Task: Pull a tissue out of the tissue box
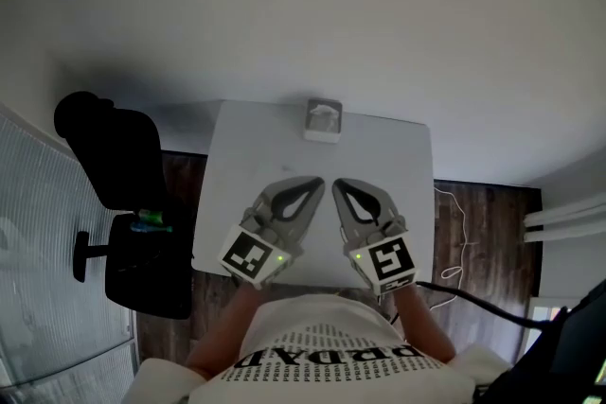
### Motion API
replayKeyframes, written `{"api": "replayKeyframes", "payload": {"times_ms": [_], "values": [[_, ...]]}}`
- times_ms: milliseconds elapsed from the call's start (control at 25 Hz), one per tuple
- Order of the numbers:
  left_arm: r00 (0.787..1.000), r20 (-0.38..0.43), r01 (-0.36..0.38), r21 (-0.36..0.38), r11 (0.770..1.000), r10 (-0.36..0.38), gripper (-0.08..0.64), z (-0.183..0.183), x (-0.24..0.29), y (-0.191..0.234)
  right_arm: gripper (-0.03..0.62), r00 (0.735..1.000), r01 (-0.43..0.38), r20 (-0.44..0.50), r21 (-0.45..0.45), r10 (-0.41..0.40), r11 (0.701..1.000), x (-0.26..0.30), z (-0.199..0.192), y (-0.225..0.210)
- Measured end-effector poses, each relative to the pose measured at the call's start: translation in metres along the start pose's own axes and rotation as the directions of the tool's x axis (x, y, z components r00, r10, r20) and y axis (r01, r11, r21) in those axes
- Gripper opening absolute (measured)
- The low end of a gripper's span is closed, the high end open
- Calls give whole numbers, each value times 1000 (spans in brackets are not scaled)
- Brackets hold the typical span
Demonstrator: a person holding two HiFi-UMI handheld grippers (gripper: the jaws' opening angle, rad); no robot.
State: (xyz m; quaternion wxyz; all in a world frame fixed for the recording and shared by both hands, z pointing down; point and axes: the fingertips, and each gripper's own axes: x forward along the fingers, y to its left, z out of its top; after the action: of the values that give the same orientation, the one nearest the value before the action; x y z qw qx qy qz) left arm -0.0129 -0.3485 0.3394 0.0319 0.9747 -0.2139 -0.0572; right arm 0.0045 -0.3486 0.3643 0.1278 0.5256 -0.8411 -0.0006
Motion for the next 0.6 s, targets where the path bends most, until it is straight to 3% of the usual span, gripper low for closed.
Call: {"api": "replayKeyframes", "payload": {"times_ms": [600], "values": [[999,-24,-23,-10,1000,22,-3,-10,20,8,11,1000,-29,7,7,29,1000,10,-5,-22]]}}
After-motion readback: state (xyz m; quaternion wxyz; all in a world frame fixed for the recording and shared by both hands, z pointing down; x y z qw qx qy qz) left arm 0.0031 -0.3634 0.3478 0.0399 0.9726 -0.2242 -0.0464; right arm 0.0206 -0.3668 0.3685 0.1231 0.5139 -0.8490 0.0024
